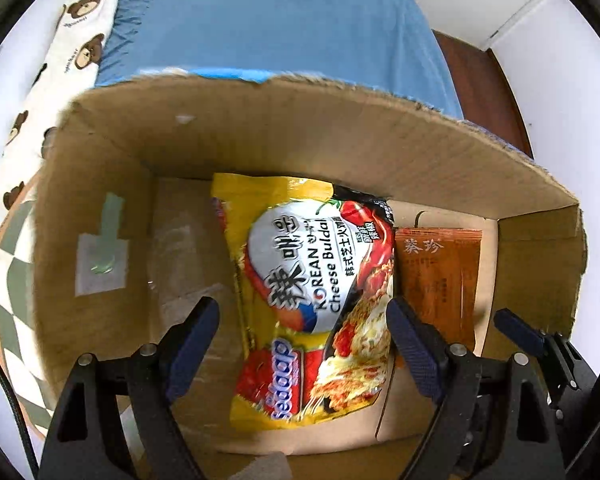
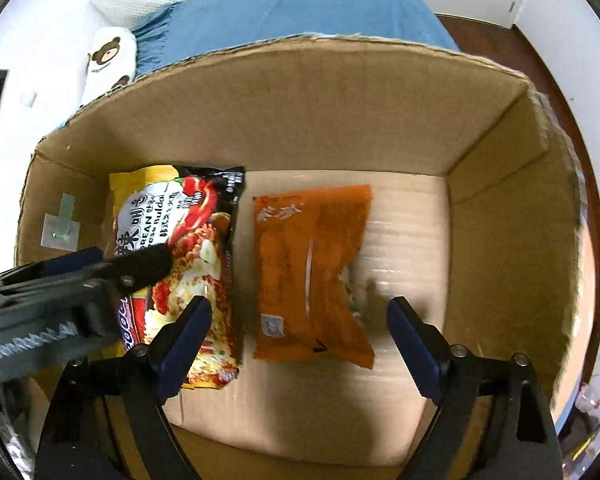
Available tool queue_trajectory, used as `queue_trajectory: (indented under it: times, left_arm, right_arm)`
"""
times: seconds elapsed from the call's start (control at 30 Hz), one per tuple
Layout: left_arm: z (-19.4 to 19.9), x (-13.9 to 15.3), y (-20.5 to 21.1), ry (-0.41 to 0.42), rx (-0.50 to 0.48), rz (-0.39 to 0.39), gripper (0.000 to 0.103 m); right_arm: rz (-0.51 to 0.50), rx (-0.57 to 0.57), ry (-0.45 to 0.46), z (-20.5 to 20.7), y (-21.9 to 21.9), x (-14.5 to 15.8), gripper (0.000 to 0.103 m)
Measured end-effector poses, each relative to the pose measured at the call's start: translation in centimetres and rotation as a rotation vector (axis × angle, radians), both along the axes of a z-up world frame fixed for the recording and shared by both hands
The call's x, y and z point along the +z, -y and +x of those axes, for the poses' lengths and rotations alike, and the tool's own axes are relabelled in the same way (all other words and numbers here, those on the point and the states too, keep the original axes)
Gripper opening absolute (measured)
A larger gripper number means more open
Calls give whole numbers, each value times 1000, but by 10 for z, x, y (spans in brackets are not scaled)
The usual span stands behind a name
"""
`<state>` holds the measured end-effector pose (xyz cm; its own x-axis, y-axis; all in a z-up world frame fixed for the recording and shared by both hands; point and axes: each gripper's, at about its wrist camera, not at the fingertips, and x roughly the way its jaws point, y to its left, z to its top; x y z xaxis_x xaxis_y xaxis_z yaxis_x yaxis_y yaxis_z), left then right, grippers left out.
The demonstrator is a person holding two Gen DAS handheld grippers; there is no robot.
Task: Organize snacks
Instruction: 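Carry both packets into the cardboard box and open both tools, then grasp the nitz cookie pack with left tool while right tool grasps bread bag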
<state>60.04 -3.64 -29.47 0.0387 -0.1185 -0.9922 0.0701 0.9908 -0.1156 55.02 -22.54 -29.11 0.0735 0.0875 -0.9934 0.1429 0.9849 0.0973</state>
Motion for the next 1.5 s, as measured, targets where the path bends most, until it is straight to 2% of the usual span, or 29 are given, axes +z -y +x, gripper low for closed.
queue_trajectory:
  times: [0.17,0.43,0.47,0.77,0.93,1.03,1.17,1.33,1.5]
  left_arm:
    - [-27,37,-8,125,-5,43,85]
    - [-82,91,-20,278,-31,32,85]
    - [-87,96,-18,288,-34,3,85]
    - [-154,145,-30,392,-33,-21,85]
    - [-183,155,-36,404,-25,-32,85]
    - [-199,150,-39,393,-24,-25,85]
    - [-219,119,-43,315,-32,-8,85]
    - [-247,49,-48,134,-31,2,85]
    - [-264,-9,-32,27,-89,48,85]
  right_arm:
    - [-20,-18,37,-22,3,22,91]
    - [-54,-27,168,-68,-4,83,91]
    - [-59,-29,182,-75,-4,90,91]
    - [-81,-26,298,-133,-15,148,91]
    - [-63,-42,330,-161,-19,166,91]
    - [-51,-50,333,-178,-19,170,91]
    - [-28,-84,290,-199,-10,156,91]
    - [-7,-129,183,-223,7,108,91]
    - [-13,-158,59,-239,26,47,91]
